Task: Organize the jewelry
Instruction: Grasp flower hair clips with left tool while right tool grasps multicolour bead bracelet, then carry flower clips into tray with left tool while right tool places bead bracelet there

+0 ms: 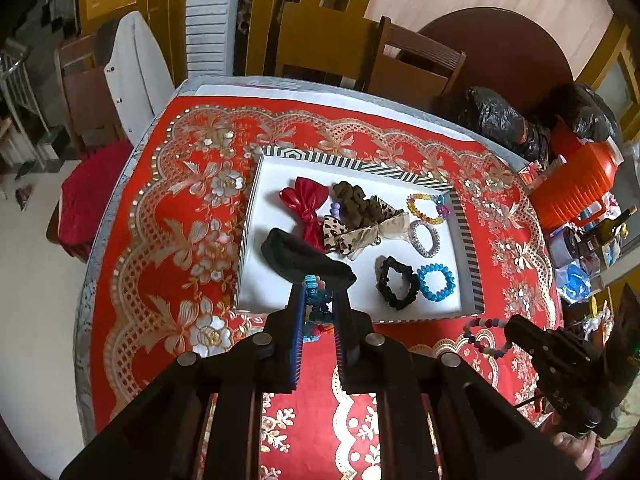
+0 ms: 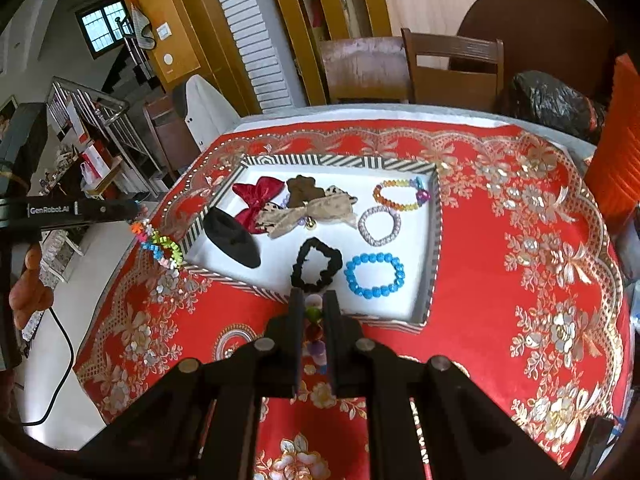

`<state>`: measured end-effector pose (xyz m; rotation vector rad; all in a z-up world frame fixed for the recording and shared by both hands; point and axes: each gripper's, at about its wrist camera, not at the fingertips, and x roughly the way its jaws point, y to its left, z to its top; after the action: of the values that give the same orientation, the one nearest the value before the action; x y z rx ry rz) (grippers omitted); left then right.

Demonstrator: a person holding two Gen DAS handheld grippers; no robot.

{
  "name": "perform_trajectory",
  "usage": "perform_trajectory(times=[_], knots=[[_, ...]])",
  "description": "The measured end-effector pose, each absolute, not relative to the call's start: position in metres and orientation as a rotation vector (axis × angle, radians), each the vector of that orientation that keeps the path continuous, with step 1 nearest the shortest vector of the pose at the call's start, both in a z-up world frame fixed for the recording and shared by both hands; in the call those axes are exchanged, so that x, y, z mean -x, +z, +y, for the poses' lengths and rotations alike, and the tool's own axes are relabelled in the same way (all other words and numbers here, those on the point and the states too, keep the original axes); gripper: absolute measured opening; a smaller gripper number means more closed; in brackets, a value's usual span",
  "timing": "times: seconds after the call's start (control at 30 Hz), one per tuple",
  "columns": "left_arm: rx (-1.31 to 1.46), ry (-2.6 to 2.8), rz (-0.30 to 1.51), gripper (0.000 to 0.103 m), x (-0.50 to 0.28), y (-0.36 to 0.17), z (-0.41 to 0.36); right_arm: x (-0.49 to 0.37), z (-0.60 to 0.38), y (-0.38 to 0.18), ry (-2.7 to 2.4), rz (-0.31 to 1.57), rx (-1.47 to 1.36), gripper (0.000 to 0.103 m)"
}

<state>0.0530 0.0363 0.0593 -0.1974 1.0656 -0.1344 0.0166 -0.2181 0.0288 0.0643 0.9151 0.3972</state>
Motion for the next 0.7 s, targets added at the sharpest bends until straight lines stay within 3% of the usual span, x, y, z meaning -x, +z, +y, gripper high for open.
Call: perform_trajectory(times=[0.7], knots=[[0.164,-0.136,1.111,0.002,-0.098,0.026,0.026,-0.061,-0.185,0.031,0.430,0.929,-0.042,0.009]])
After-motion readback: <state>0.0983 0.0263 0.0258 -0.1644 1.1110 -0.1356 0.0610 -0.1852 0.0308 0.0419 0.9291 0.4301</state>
